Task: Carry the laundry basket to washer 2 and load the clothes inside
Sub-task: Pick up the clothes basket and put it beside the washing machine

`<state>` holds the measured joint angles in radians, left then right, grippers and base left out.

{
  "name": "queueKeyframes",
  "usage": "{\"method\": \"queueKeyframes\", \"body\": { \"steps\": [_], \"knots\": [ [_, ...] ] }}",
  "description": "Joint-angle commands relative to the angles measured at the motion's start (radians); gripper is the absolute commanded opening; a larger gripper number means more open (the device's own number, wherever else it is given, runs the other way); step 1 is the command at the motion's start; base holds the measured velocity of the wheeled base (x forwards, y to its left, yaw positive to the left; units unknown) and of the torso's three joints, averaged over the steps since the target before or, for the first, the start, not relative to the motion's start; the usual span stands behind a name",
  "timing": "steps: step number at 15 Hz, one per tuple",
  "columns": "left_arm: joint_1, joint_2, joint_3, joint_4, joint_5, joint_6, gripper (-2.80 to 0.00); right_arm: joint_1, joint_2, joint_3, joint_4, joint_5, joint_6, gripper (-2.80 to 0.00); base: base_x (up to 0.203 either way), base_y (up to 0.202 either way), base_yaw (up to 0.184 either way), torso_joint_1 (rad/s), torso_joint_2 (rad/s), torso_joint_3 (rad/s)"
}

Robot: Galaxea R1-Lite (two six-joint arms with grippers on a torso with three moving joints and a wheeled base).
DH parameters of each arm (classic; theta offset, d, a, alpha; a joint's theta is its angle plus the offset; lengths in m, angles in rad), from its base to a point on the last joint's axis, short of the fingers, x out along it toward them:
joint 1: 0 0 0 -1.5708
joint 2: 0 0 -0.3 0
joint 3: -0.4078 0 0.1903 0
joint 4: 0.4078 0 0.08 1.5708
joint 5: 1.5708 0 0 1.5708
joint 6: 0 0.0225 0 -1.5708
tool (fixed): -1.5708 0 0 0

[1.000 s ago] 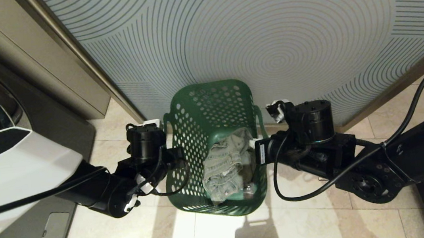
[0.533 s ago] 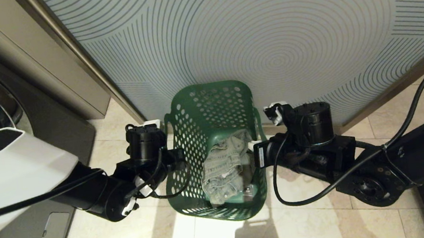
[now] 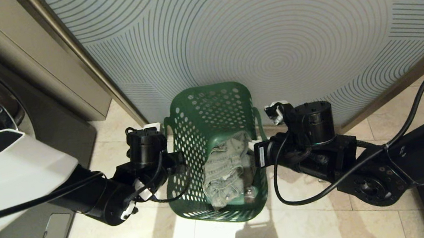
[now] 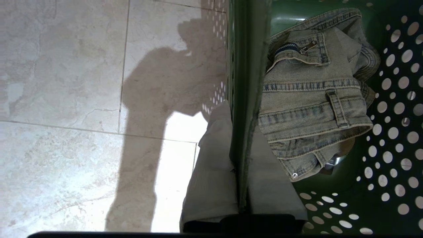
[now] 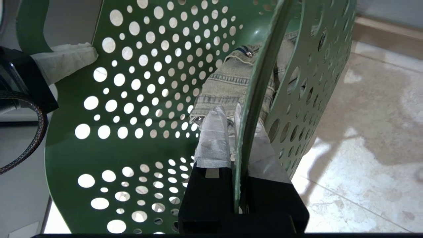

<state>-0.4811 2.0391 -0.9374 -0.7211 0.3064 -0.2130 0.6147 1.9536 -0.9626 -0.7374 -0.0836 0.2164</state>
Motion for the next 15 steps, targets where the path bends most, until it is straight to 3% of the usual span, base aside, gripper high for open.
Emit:
{"method": "queueKeyframes", "body": {
  "steps": [1, 15],
  "knots": [
    [0.000, 0.001, 0.002, -0.005, 0.002, -0.002, -2.80, 0.000, -0.001, 0.001, -0.005, -0.001, 0.001, -2.80, 0.000, 0.000, 0.000, -0.001, 0.00, 0.155],
    [-0.001, -0.002, 0.016, -0.005, 0.002, -0.012, -2.80, 0.000, -0.009, 0.010, -0.005, -0.011, 0.000, -2.80, 0.000, 0.000, 0.000, 0.003, 0.00, 0.198]
  ]
}}
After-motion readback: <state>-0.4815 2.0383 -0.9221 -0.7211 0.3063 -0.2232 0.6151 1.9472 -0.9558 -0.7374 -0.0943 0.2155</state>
